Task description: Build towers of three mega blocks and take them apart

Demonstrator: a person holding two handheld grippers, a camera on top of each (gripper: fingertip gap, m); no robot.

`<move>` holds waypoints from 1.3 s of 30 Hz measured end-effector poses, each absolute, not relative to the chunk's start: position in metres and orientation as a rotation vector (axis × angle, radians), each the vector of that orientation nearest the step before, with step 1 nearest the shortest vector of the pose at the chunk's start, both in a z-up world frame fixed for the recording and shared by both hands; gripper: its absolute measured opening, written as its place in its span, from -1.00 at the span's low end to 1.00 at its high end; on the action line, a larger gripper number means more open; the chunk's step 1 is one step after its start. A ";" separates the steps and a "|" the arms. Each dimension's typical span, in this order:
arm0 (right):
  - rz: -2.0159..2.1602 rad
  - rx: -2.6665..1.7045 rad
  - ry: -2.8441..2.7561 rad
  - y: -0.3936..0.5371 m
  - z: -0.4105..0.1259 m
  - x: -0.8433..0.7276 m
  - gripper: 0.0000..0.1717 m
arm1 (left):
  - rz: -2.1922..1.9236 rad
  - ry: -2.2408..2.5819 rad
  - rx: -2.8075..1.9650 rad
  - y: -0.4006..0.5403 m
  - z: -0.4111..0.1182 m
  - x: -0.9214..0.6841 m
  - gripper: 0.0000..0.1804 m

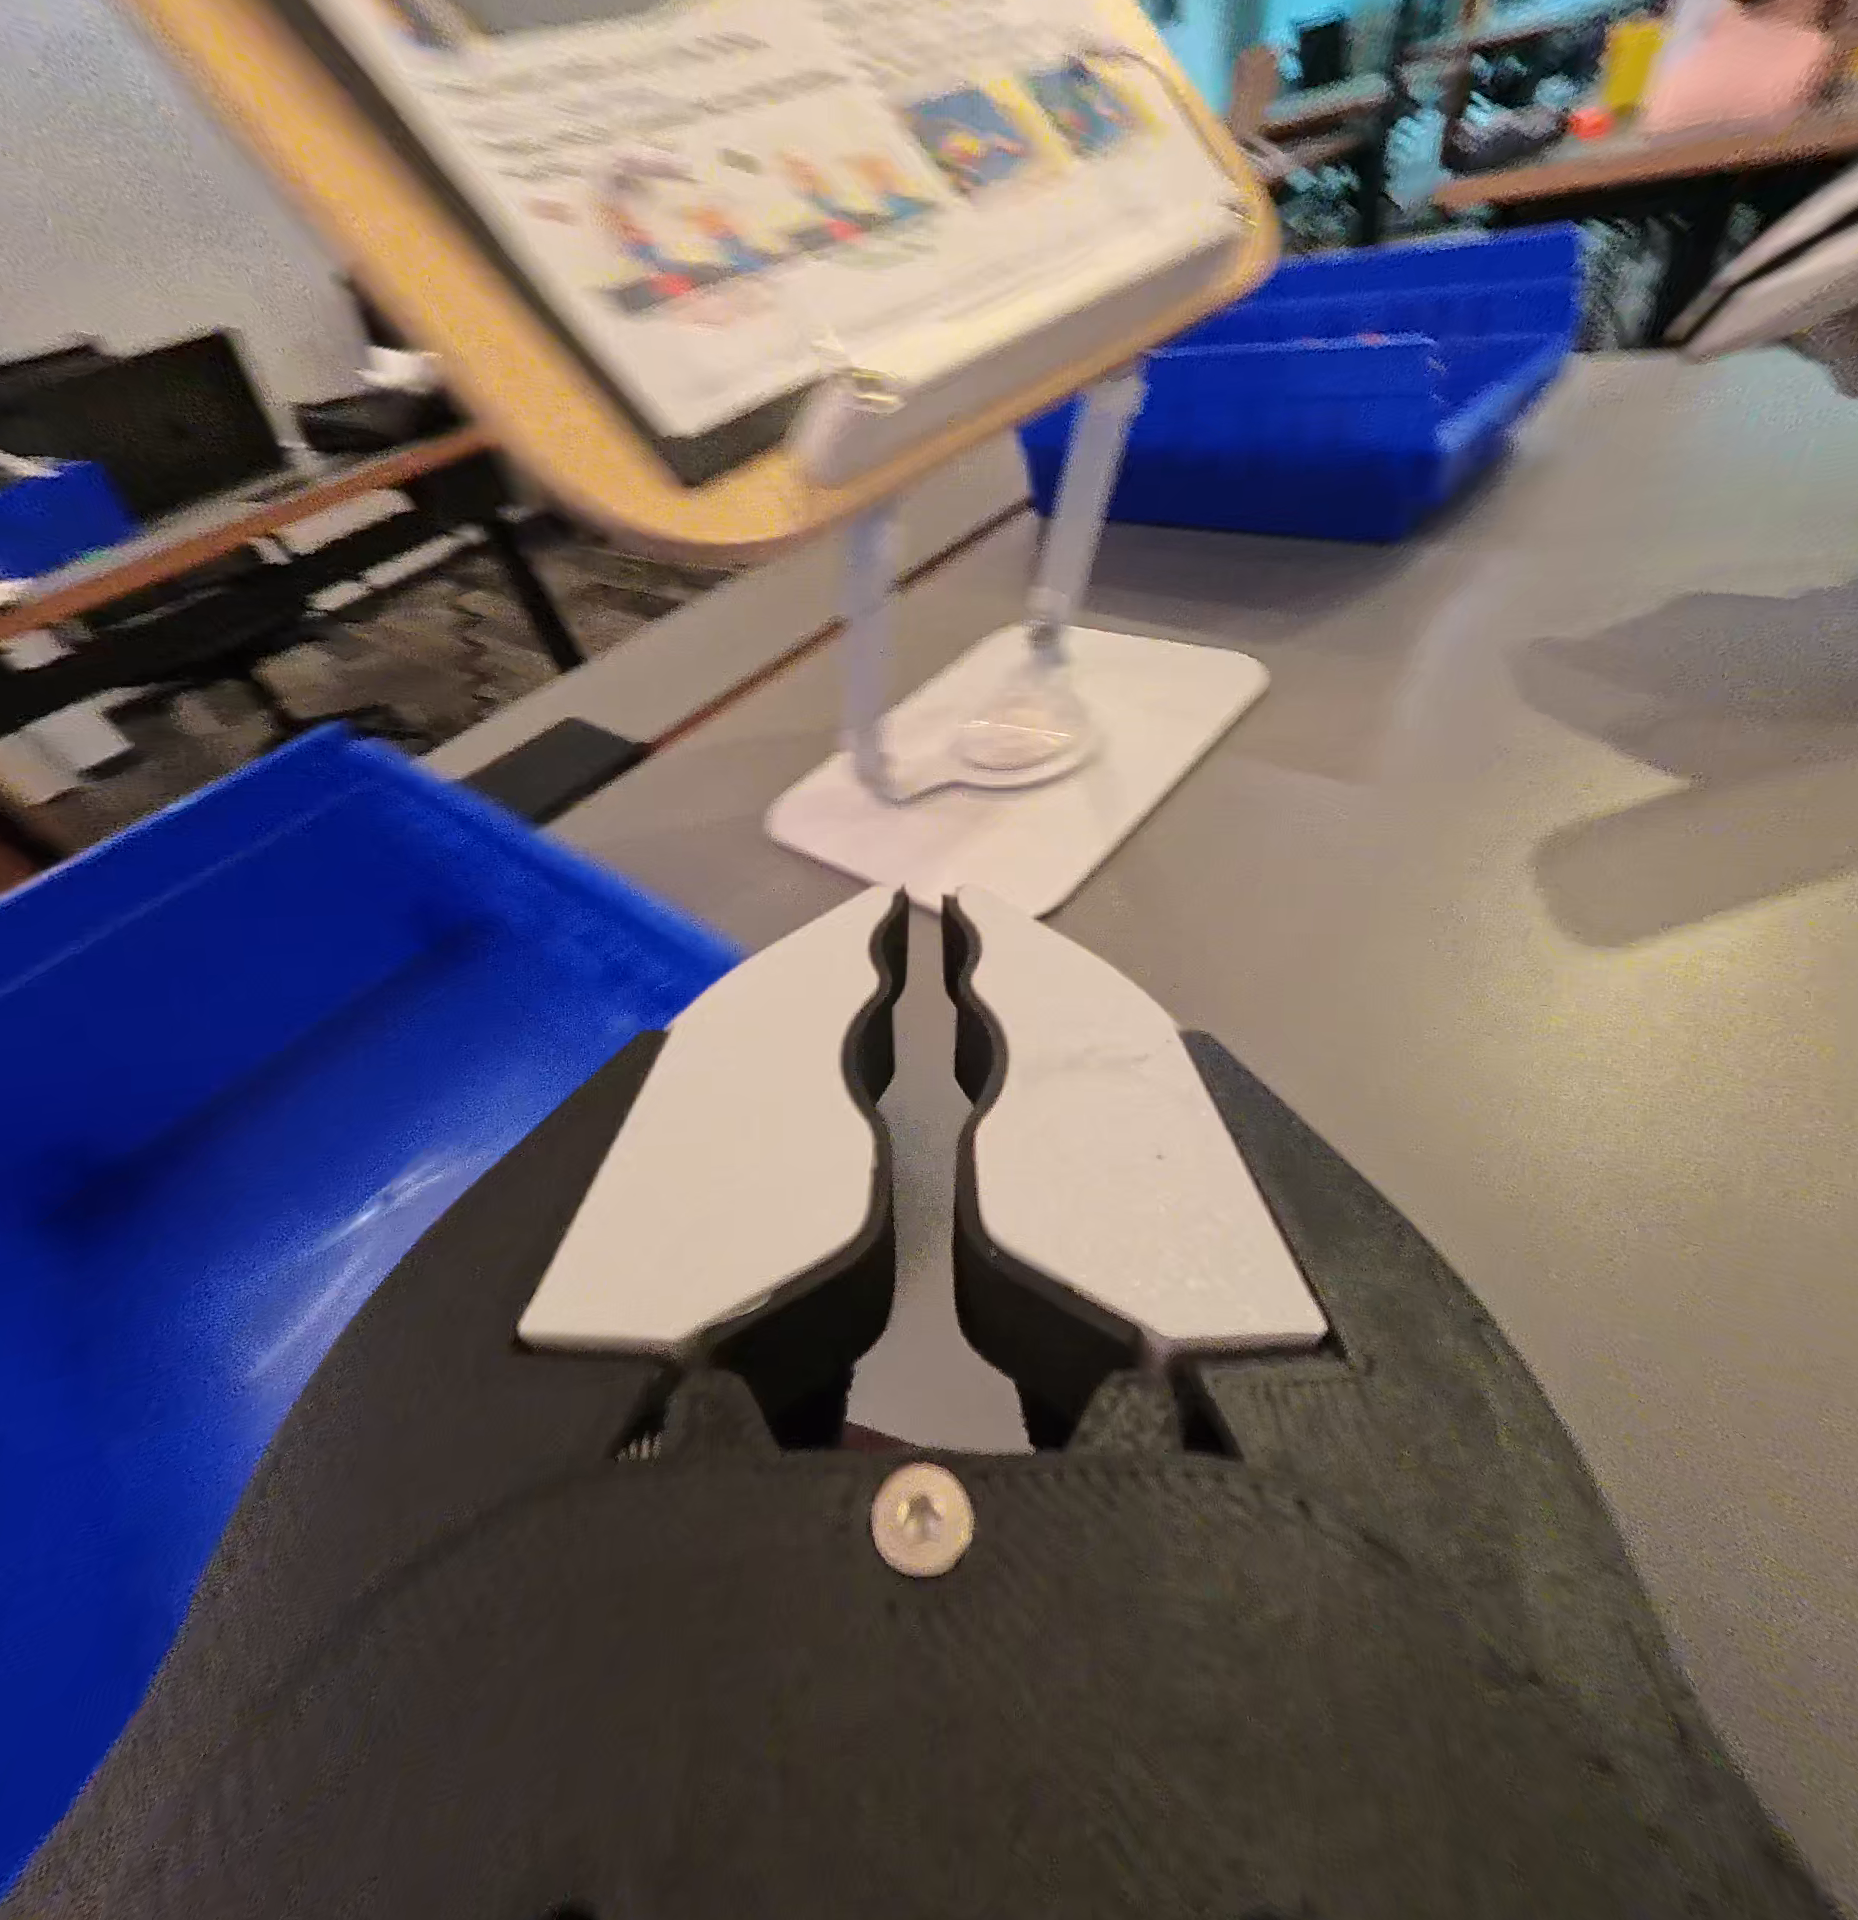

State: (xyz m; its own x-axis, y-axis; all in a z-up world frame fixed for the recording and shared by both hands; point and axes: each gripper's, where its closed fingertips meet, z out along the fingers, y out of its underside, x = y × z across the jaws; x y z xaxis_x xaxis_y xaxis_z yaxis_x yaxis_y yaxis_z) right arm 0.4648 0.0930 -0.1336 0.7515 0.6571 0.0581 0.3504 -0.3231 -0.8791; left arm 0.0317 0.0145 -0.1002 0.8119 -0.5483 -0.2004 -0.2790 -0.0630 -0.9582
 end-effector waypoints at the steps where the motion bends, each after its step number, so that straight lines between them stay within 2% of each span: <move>1: 0.359 -1.944 -0.677 0.103 -0.127 0.488 -0.71 | -0.225 0.597 -1.648 0.011 -0.095 0.007 -0.93; 7: 0.232 -1.891 -0.308 0.158 -0.102 0.600 -0.44 | -0.088 0.275 -1.655 0.016 -0.087 -0.115 -0.55; 15: 0.212 -1.980 -0.174 0.226 -0.132 0.648 -0.17 | -0.118 0.121 -1.736 0.050 -0.113 -0.152 -0.21; 25: 0.235 -2.085 -0.270 0.273 -0.157 0.634 -0.31 | 0.043 0.004 -1.576 0.038 -0.077 -0.190 0.11; 27: 0.267 -2.098 -0.287 0.277 -0.162 0.629 -0.37 | 0.072 -0.010 -1.619 0.043 -0.083 -0.199 0.17; 31: 0.352 -2.079 -0.318 0.281 -0.158 0.620 -0.65 | 0.115 0.003 -1.720 0.062 -0.102 -0.210 0.18; 34: 0.361 -2.092 -0.329 0.282 -0.159 0.619 -0.63 | 0.112 0.024 -1.808 0.075 -0.120 -0.210 0.23; 37: 0.336 -2.116 -0.294 0.283 -0.159 0.624 -0.79 | 0.124 0.082 -1.888 0.084 -0.138 -0.207 0.01; 39: 0.318 -2.134 -0.285 0.283 -0.159 0.628 -0.93 | 0.098 0.106 -1.942 0.087 -0.149 -0.205 -0.22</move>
